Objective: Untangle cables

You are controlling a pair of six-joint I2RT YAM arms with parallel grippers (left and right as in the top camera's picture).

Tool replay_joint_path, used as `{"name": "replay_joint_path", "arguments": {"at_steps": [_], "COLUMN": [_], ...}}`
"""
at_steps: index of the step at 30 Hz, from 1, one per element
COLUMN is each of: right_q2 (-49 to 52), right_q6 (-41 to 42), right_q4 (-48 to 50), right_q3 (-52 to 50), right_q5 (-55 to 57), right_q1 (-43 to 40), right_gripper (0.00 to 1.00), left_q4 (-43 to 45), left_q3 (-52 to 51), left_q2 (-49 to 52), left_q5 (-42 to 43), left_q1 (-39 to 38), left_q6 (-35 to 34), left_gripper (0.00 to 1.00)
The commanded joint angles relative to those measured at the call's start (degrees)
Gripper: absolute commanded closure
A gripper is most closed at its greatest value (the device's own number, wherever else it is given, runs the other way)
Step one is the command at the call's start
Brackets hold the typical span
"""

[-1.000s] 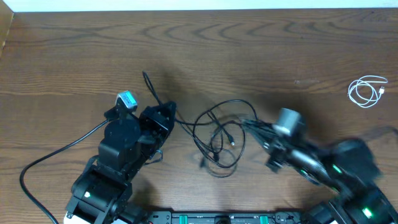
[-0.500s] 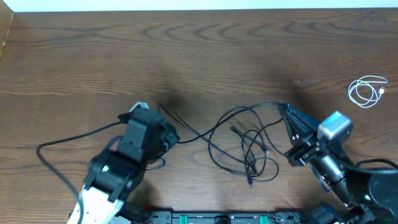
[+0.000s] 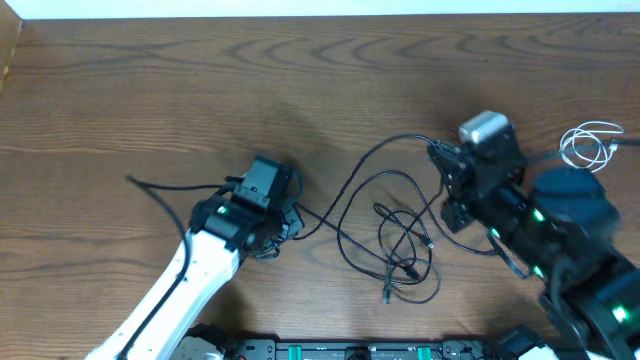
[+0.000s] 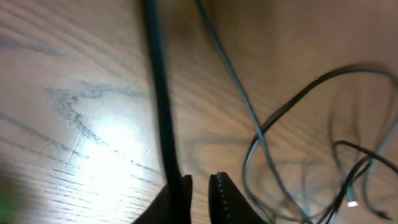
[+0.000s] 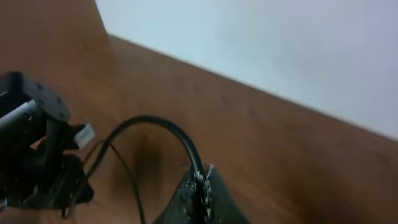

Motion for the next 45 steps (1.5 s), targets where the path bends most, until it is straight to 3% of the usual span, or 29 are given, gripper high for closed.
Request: {"name": "replay_joint_path", "arguments": {"at_steps": [1, 8, 18, 24, 29, 38, 45], "right_q2": [4.1, 13.4, 25.6, 30.8, 35.1, 42.3, 46.2], "right_q6": [2.8, 6.4, 7.5, 7.5, 7.5, 7.5, 7.5], "right_q4": [-1.9, -4.9, -10.0, -11.6, -12.4, -12.7, -12.6], "right_q3": [1.3, 1.3, 1.2, 1.2, 1.2, 1.2, 1.2], "right_q5": [1.7, 1.7, 1.5, 1.5, 1.5, 1.5, 1.5], "right_q1": [-1.7, -6.8, -11.5, -12.9, -14.5, -14.9, -14.9], "right_gripper": [0.99, 0.99, 0.99, 0.99, 0.98, 0.99, 0.99], "left_q4": [-0.5, -0.7, -0.1, 3.1, 6.4, 16.7, 23.2], "left_q3": [0.8, 0.8, 0.8, 0.8, 0.8, 0.8, 0.8], "left_q2": [3.5, 8.3, 9.2, 9.2, 9.2, 9.7, 11.1], "left_q5": [3.6, 10.4, 11.3, 17.9, 20.0, 21.3, 16.8], "left_q1": [0.3, 0.3, 0.1, -1.5, -3.5, -11.0, -15.9], "left_q6": [6.3, 17.3, 18.8, 24.9, 24.9, 17.6, 10.7], "left_gripper": [0.83, 0.74, 0.53, 0.4, 0.31, 0.31, 0.31]}}
